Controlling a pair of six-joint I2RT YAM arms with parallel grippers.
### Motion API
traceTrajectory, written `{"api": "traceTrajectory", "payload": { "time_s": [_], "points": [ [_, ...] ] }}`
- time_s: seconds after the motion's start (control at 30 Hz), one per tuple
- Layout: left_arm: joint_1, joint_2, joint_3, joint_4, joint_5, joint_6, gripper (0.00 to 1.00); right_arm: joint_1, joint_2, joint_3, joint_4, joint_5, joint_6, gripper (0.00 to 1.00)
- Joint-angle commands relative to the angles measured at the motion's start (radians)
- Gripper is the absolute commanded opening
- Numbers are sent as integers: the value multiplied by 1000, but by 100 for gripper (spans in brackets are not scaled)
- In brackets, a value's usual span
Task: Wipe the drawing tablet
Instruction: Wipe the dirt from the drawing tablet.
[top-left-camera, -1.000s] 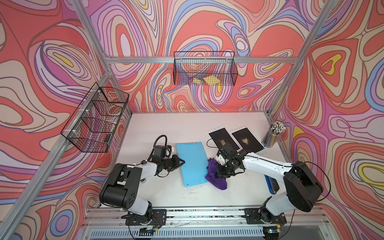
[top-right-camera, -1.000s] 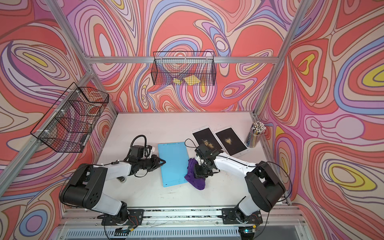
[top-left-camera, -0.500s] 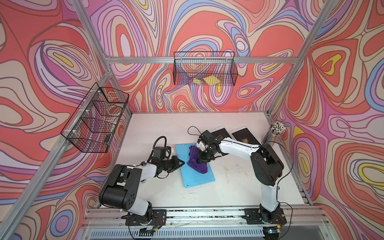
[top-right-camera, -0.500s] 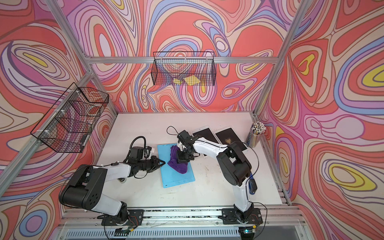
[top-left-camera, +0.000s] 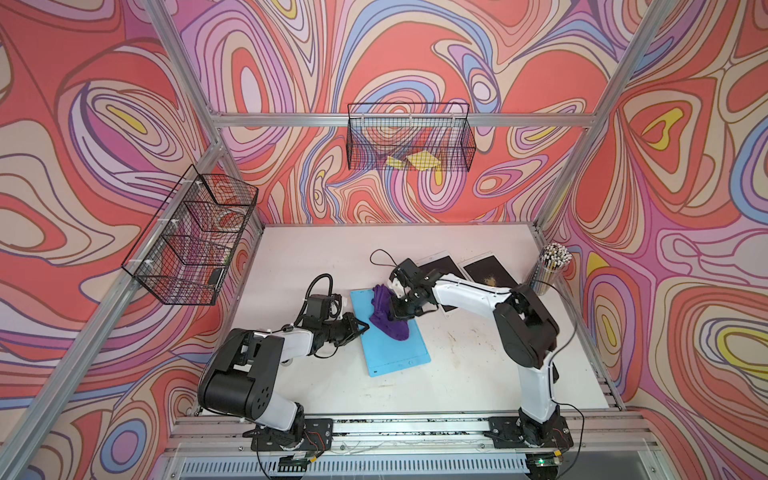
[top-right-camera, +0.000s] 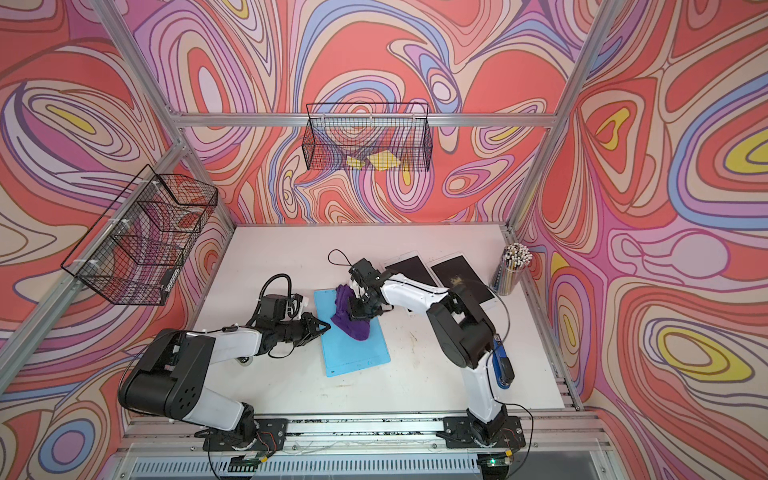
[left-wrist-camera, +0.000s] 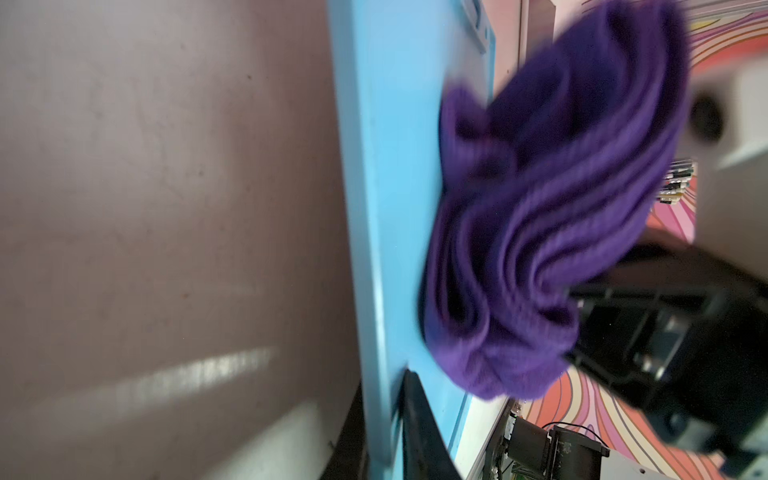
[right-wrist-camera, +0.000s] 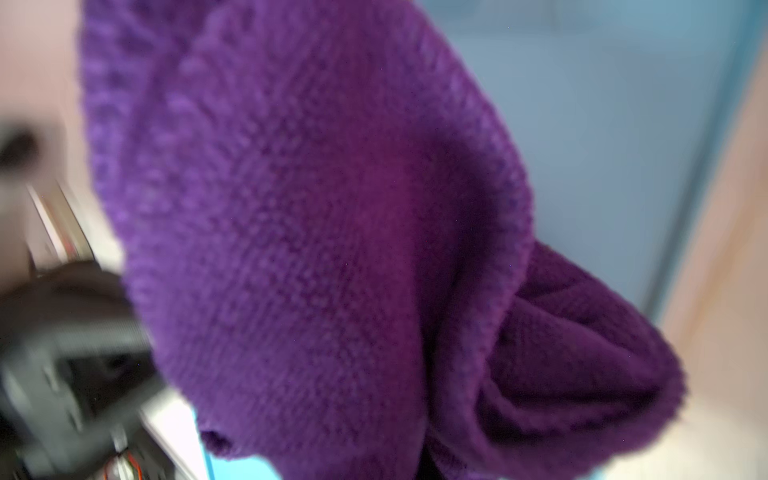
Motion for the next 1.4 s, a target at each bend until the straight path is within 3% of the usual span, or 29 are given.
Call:
{"api": "traceTrajectory", "payload": {
  "time_s": [0.0, 0.1, 0.2, 0.3, 0.47, 0.8, 1.0, 1.13, 1.37],
  "points": [
    [2, 5, -30, -177, -153, 47, 0, 79, -192, -167, -17, -10, 24, 0],
    [3, 1, -22, -187, -152, 47, 0, 157, -299, -276, 26, 5, 109, 0],
    [1, -4, -24, -185, -154, 47, 0, 220, -316, -316, 157, -22, 214, 0],
    [2, -8, -28, -190, -161, 48, 0, 272, -236, -255, 228, -45, 226, 0],
    [2, -19, -29, -204, -160, 49, 0, 286, -77, -112, 161, -37, 144, 0],
    [2, -63, -3, -267, -171, 79, 0, 71, -221, -296, 80, 1, 82, 0],
    [1, -59, -5, -260, -164, 88, 0, -81, -248, -320, 49, -15, 16, 0],
    [2, -50, -12, -240, -153, 84, 0, -140, -167, -218, 57, -41, -8, 0],
    [2, -54, -34, -221, -140, 70, 0, -146, 141, 135, 90, -81, 22, 0]
  ]
}}
